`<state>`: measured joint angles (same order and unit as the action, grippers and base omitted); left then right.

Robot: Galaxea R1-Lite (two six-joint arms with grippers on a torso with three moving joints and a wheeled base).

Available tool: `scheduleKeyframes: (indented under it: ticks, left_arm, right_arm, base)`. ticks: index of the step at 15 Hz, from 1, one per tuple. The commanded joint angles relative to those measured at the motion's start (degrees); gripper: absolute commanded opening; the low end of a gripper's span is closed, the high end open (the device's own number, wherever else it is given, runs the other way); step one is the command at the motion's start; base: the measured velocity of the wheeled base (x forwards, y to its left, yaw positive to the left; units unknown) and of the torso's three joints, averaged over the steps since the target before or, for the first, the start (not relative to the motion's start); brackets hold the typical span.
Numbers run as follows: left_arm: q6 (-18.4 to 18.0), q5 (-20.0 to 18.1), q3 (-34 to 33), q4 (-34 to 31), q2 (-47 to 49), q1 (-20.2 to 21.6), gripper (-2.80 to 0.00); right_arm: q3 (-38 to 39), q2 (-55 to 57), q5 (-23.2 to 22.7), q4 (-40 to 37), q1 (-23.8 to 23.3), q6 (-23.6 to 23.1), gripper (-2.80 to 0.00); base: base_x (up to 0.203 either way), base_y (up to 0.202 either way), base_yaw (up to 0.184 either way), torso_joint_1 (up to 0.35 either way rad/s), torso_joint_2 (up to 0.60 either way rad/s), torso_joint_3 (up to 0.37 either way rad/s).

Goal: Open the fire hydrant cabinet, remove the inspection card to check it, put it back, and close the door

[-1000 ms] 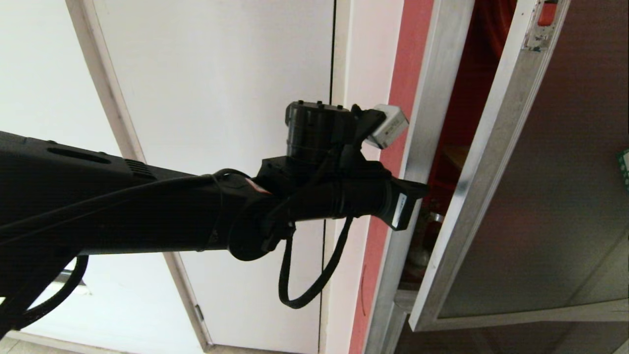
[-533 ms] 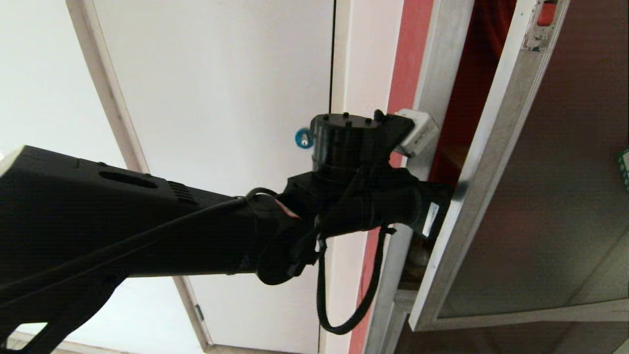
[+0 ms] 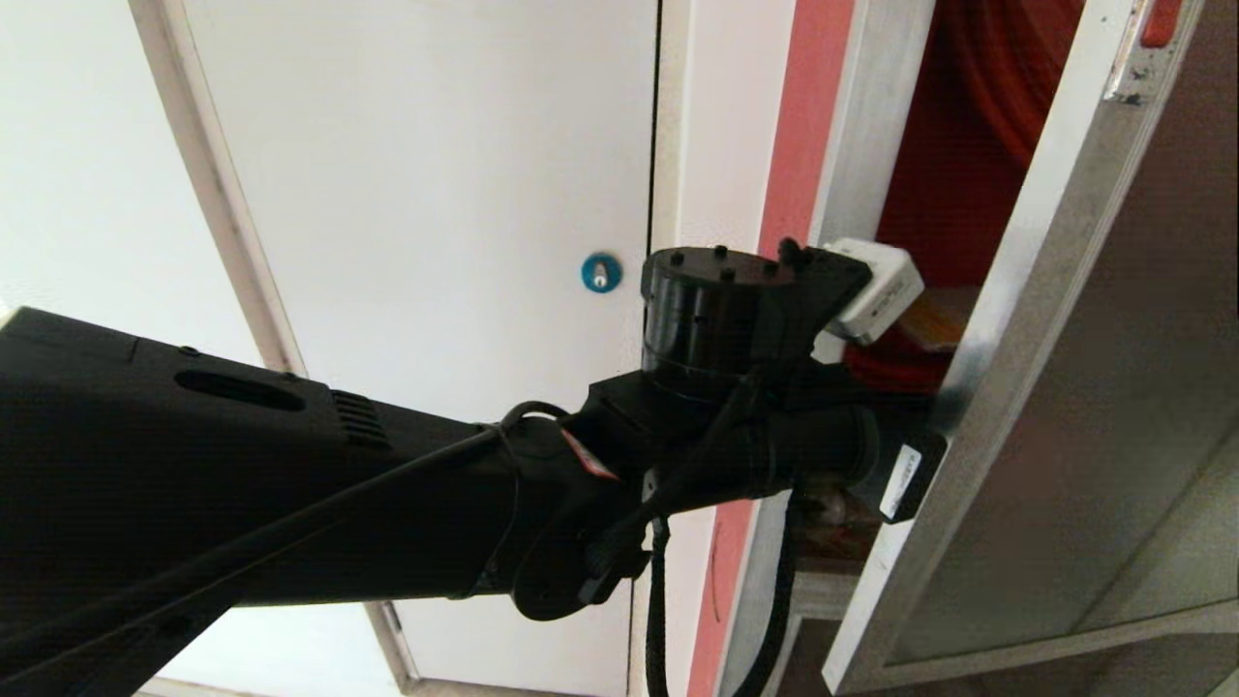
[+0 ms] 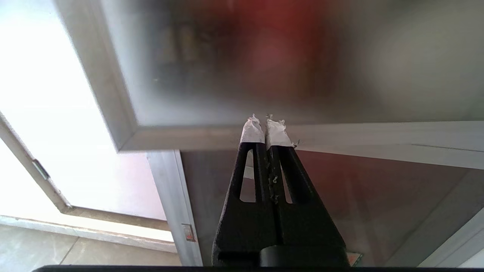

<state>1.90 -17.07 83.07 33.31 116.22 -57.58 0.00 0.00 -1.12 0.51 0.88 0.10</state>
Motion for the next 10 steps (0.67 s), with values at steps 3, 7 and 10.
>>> scheduleKeyframes:
  ticks: [3,7,10]
  left_arm:
    - [0.2,-0.1,-3.0,0.3,-3.2,-3.3,-2.8]
    - [0.2,0.0,-4.0,0.3,-4.3,-6.6,-2.8]
    - [0.2,0.1,-5.1,0.3,-5.4,-9.2,-2.8]
  right_arm:
    - [0.3,0.1,0.0,0.0,0.0,0.0,-2.8]
    - [0.3,0.1,0.0,0.0,0.0,0.0,-2.8]
    - [0.3,0.1,0.0,0.0,0.0,0.0,-2.8]
  base:
    - [0.0,0.0,0.0,0.0,0.0,0.0]
    - [0.0,0.0,0.0,0.0,0.0,0.0]
    - [0.0,0.0,0.0,0.0,0.0,0.0]
